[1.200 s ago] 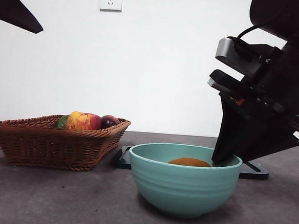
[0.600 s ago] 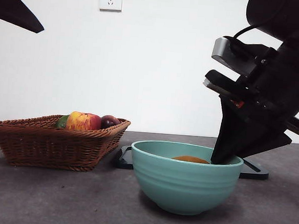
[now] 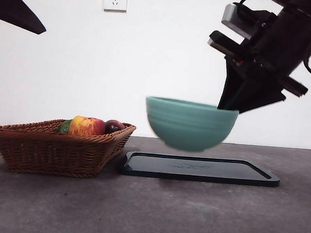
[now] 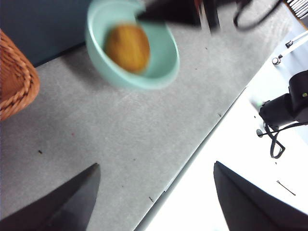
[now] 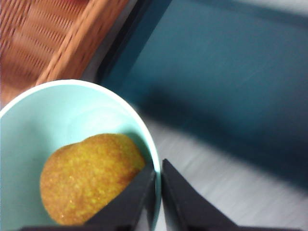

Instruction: Pick up the wifruite, put it on the bowl, pick up the plate, put it on desk

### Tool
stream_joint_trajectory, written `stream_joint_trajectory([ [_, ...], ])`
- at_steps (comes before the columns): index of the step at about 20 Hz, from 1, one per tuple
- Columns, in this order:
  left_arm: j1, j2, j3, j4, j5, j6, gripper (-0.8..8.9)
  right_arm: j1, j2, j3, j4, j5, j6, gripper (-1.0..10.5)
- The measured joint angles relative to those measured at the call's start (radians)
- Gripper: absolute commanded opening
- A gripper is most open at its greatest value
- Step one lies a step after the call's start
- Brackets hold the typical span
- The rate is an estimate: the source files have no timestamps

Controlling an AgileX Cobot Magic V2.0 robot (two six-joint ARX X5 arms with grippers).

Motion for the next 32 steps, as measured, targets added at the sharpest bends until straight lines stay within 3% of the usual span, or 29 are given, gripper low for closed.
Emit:
stream_joint_trajectory([
  [8, 0.0, 0.0, 0.0, 0.0, 0.0, 0.0, 3.75, -0.107, 0.256, 0.245, -0.026, 0.0, -0.09, 0.1],
  [17, 0.0, 0.0, 0.0, -0.001, 0.0, 0.0, 3.75, -0.142, 0.431, 0.283, 0.035, 0.0, -0.097, 0.1],
  [20, 0.0, 0.0, 0.0, -0.001, 0.0, 0.0, 3.75, -0.142, 0.431, 0.283, 0.035, 0.0, -0.097, 0.3],
  [22, 0.0, 0.0, 0.0, -0.001, 0.0, 0.0, 3.75, -0.143, 0.431, 0.283, 0.037, 0.0, -0.097, 1.6],
  [26, 0.0, 0.0, 0.0, -0.001, 0.0, 0.0, 3.75, -0.147, 0.414, 0.29, 0.016, 0.002, -0.096, 1.8],
  [32, 0.0, 0.0, 0.0, 0.0, 0.0, 0.0, 3.75, -0.146, 0.104, 0.292, -0.108, -0.001, -0.096, 1.8],
])
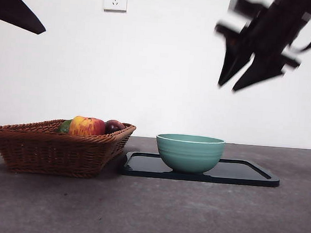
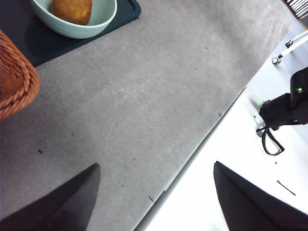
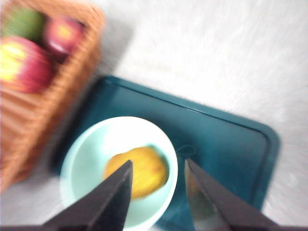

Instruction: Pick up the wifruite, put it on the bowl, pick up the plate, put it on desk

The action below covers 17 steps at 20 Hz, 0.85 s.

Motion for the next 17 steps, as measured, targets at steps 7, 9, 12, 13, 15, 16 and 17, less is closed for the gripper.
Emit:
stream_joint_trajectory([
  [7, 0.0, 0.0, 0.0, 0.001, 0.0, 0.003, 3.75, 0.001, -0.347, 0.0, -0.315, -0.013, -0.011, 1.8],
  [9, 0.0, 0.0, 0.0, 0.001, 0.0, 0.003, 3.75, 0.014, -0.407, -0.003, -0.387, -0.033, -0.017, 1.8],
  [12, 0.0, 0.0, 0.0, 0.001, 0.0, 0.003, 3.75, 0.048, -0.509, -0.084, -0.402, -0.057, -0.019, 1.8],
  [13, 0.0, 0.0, 0.0, 0.0, 0.0, 0.003, 3.75, 0.06, -0.542, -0.12, -0.407, -0.062, -0.019, 1.8],
  [15, 0.0, 0.0, 0.0, 0.001, 0.0, 0.003, 3.75, 0.085, -0.61, -0.197, -0.408, -0.09, -0.019, 1.8],
  [16, 0.0, 0.0, 0.0, 0.001, 0.0, 0.003, 3.75, 0.098, -0.652, -0.24, -0.41, -0.111, -0.019, 1.8],
  [17, 0.0, 0.0, 0.0, 0.001, 0.0, 0.003, 3.75, 0.108, -0.688, -0.273, -0.412, -0.129, -0.019, 1.8],
])
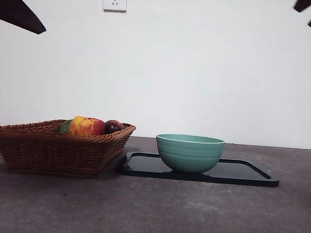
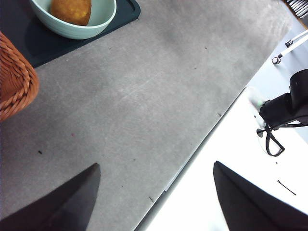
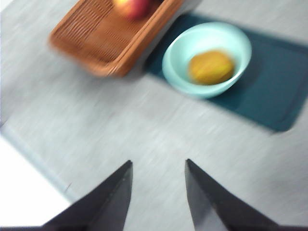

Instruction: Pick up the wifruite, put it on the bowl, pick up the plate, put it on desk

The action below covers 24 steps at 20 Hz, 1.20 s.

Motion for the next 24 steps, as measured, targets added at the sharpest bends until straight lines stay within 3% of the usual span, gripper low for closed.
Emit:
stream_joint_trajectory([
  [6, 0.0, 0.0, 0.0, 0.0, 0.0, 0.0, 3.75, 0.018, -0.169, -0.127, -0.001, -0.079, 0.001, 1.8],
  [24, 0.0, 0.0, 0.0, 0.001, 0.0, 0.0, 3.75, 0.018, -0.193, -0.129, 0.0, -0.08, 0.004, 1.8],
])
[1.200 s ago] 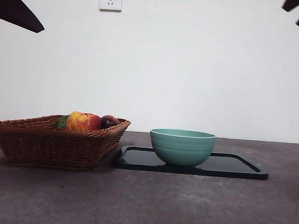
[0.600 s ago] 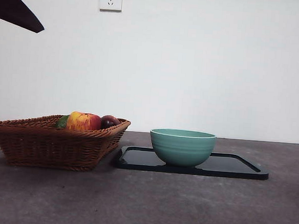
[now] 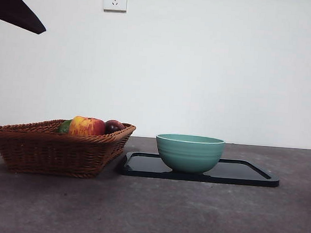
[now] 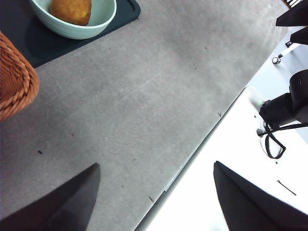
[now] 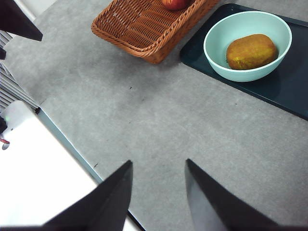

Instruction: Pick up the wifruite, put it on the bowl, pick up the plate, put it on desk

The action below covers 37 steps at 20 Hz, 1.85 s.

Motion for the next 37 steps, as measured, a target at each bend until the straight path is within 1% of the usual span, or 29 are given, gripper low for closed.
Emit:
stream_joint_trajectory([
  [3, 0.0, 0.0, 0.0, 0.051, -0.002, -0.005, 3.76, 0.0, 0.0, 0.0, 0.0, 0.0, 0.0, 1.8],
  [6, 0.0, 0.015, 0.002, 0.156, -0.022, -0.042, 3.77, 0.0, 0.0, 0.0, 0.0, 0.0, 0.001, 1.8],
  [7, 0.0, 0.037, 0.015, 0.165, -0.029, -0.05, 3.77, 0.0, 0.0, 0.0, 0.0, 0.0, 0.001, 1.8],
  [10, 0.0, 0.132, 0.106, 0.174, -0.037, -0.061, 3.77, 0.0, 0.0, 0.0, 0.0, 0.0, 0.001, 1.8],
  [13, 0.0, 0.261, 0.233, 0.179, -0.039, -0.054, 3.77, 0.0, 0.0, 0.0, 0.0, 0.0, 0.0, 1.8],
  [16, -0.001, 0.414, 0.377, 0.179, -0.044, -0.027, 3.76, 0.0, 0.0, 0.0, 0.0, 0.0, 0.0, 1.8],
  [19, -0.014, 0.572, 0.521, 0.183, -0.097, 0.005, 3.76, 0.0, 0.0, 0.0, 0.0, 0.0, 0.001, 1.8],
  [22, -0.024, 0.716, 0.631, 0.185, -0.114, 0.039, 3.76, 0.0, 0.0, 0.0, 0.0, 0.0, 0.001, 1.8],
  [25, -0.041, 0.845, 0.713, 0.185, -0.166, 0.068, 3.76, 0.0, 0.0, 0.0, 0.0, 0.0, 0.001, 1.8],
  [30, -0.073, 1.014, 0.785, 0.202, -0.226, 0.118, 3.76, 0.0, -0.001, 0.0, -0.001, 0.0, 0.001, 1.8],
  [37, -0.116, 1.114, 0.786, 0.294, -0.273, 0.17, 3.76, 0.0, -0.001, 0.0, -0.031, 0.0, 0.001, 1.8],
])
